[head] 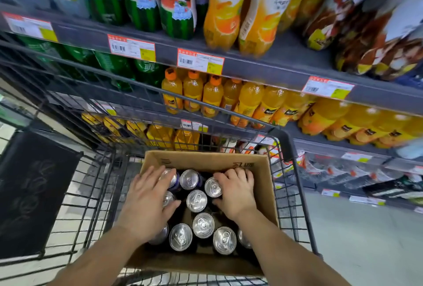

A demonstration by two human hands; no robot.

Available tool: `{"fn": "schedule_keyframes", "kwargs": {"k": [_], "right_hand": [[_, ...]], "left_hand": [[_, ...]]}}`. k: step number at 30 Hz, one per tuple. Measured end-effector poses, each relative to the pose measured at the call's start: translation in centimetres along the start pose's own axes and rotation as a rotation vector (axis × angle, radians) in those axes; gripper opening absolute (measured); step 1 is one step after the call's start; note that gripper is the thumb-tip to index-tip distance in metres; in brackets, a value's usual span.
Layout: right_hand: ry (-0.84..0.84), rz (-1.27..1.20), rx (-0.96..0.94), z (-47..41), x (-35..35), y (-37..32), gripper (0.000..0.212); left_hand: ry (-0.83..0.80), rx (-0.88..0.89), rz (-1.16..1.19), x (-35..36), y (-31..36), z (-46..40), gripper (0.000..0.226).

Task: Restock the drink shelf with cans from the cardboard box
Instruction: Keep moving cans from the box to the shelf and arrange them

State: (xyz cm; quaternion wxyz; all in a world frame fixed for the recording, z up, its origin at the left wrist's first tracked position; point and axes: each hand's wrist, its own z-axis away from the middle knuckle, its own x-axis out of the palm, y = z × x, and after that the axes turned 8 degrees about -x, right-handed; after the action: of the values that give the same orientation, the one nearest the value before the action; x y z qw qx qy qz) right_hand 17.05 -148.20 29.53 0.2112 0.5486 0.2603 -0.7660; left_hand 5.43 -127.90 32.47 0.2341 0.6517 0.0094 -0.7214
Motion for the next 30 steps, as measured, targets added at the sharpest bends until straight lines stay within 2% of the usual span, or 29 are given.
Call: {"fn": "schedule_keyframes", "kwargs": {"k": [8, 14, 18, 23, 28, 30], "right_hand": [[0.012, -0.156, 0.003, 2.1, -2.8, -0.1, 0.066], [0.104, -0.314, -0.030, 5.2, -10.9, -1.4, 0.068], [0.152, -0.389, -0.090, 6.6, -15.5, -2.2, 0.073], [0.209, -0.426, -0.169, 7.3, -17.3, -2.6, 0.075], [0.111, -0.511, -0.166, 6.7, -16.6, -1.7, 0.093], [0.062, -0.551, -0.099, 5.8, -14.6, -0.5, 0.090]], "left_hand": [[-0.061, -0.019, 0.042, -0.7, 1.3, 0.6, 0.080], [-0.155, -0.006, 0.161, -3.7, 5.0, 0.6, 0.096], [-0.149, 0.042, 0.299, -5.9, 7.2, 0.4, 0.101], [-0.072, 0.078, 0.429, -7.6, 8.7, -0.4, 0.089], [-0.090, 0.035, 0.513, -7.7, 7.9, -0.6, 0.085], [-0.099, -0.004, 0.534, -7.7, 6.5, -0.7, 0.082]]}}
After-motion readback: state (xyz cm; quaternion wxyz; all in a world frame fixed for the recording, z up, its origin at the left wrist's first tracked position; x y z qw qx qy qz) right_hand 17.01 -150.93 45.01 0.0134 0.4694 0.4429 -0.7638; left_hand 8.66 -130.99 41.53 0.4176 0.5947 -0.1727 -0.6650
